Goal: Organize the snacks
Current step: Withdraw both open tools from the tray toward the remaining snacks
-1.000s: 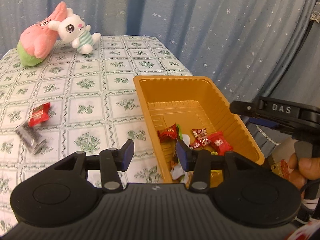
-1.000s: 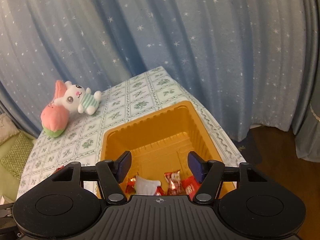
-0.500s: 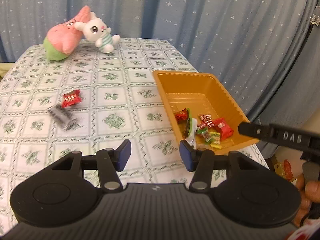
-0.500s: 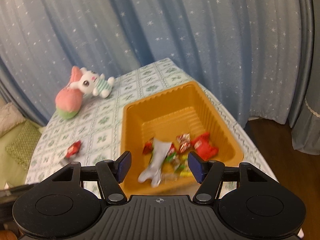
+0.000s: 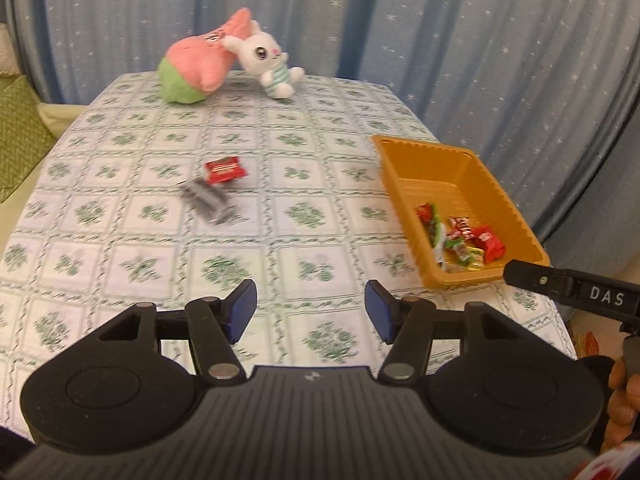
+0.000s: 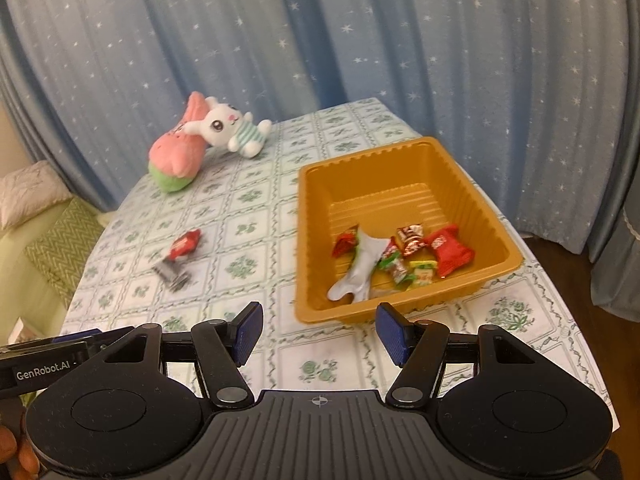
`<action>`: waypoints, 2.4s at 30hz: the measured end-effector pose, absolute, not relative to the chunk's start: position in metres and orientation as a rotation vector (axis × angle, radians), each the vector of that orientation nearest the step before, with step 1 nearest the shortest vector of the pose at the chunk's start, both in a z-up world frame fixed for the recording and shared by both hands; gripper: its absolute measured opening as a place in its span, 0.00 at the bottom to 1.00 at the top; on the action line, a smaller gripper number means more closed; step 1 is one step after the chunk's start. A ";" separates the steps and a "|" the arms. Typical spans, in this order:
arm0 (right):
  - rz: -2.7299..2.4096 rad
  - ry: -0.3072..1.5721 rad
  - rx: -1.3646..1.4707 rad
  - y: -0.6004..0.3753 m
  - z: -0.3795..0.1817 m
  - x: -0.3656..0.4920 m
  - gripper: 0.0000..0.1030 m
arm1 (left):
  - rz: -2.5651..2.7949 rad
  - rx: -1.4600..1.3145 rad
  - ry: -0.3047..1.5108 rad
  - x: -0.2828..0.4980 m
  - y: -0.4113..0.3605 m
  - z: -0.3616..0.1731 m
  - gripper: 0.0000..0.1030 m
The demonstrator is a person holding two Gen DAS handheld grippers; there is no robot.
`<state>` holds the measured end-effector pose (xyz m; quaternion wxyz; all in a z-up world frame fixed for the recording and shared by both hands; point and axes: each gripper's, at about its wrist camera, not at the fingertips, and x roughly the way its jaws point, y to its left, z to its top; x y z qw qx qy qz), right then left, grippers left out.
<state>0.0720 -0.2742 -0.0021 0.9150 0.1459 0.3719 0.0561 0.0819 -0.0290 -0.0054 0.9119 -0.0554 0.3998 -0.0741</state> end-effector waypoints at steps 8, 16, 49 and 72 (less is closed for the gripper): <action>0.158 0.762 0.274 -0.252 0.002 0.076 0.61 | -0.095 -0.142 0.820 0.076 0.002 -0.005 0.54; 0.181 0.763 0.253 -0.238 0.004 0.084 0.61 | -0.065 -0.160 0.811 0.078 0.017 -0.002 0.54; 0.264 0.771 0.156 -0.177 -0.037 0.180 0.61 | 0.060 -0.182 0.823 0.184 0.052 -0.057 0.66; 0.220 0.734 0.081 -0.168 -0.080 0.256 0.61 | 0.095 -0.167 0.884 0.300 0.040 -0.125 0.56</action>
